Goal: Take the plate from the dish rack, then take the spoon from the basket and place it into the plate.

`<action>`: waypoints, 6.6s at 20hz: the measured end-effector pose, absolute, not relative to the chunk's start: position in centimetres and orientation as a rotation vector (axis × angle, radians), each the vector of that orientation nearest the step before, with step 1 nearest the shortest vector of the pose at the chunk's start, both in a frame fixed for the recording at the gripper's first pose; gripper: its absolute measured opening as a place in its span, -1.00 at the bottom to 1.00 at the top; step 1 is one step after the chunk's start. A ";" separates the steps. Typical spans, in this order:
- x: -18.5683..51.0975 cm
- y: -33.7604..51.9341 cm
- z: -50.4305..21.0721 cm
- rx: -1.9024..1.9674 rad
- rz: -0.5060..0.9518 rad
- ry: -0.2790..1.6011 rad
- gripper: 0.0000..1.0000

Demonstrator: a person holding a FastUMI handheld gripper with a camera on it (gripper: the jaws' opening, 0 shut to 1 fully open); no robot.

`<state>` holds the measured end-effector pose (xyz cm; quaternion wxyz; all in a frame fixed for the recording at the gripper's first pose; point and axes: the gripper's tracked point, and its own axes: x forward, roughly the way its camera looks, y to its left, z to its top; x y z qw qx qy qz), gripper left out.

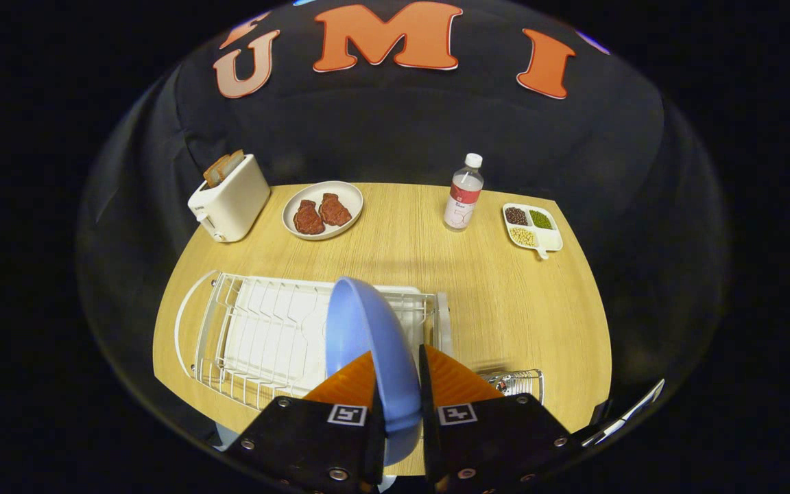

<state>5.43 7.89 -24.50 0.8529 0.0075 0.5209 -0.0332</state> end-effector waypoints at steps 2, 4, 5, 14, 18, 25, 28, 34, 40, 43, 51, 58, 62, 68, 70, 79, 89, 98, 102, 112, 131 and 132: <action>4.6 7.0 -24.0 0.048 -0.067 1.097 -0.56; 3.2 6.1 -23.7 0.068 -0.075 1.098 -0.56; 2.3 5.8 -23.6 0.080 -0.071 1.101 -0.56; -5.6 6.2 -24.3 0.321 0.045 1.126 -0.66; -9.2 6.0 -26.0 0.386 0.072 1.142 -0.66; -14.4 6.4 -30.3 0.505 0.079 1.187 -0.66; -15.7 6.9 -32.0 0.547 0.087 1.192 -0.66; -16.5 8.0 -36.0 0.606 0.082 1.197 -0.66; -15.5 8.3 -39.3 0.621 0.051 1.156 -0.65; -14.4 8.8 -40.8 0.664 0.034 1.127 -0.66; -13.7 5.9 -41.1 0.519 -0.038 1.104 -0.58; -12.1 0.0 -36.8 0.451 -0.099 0.941 -0.09; -10.9 -5.2 -33.6 0.306 -0.145 0.770 0.24; -9.0 -7.3 -31.5 0.031 -0.094 0.644 0.12; -8.8 -6.9 -32.7 0.010 -0.071 0.671 -0.06; -7.5 -7.3 -31.8 0.000 -0.043 0.684 -0.78; -7.4 -7.7 -23.5 -0.002 -0.034 0.593 -0.82; -8.5 -2.9 -18.8 0.085 0.102 0.545 -0.82; -9.8 1.2 -20.1 0.135 0.208 0.598 -0.82; -11.6 8.8 -23.4 0.153 0.422 0.700 -0.82; -14.3 15.3 -32.2 0.173 0.555 0.840 -0.78; -14.4 15.1 -32.5 0.176 0.550 0.847 -0.78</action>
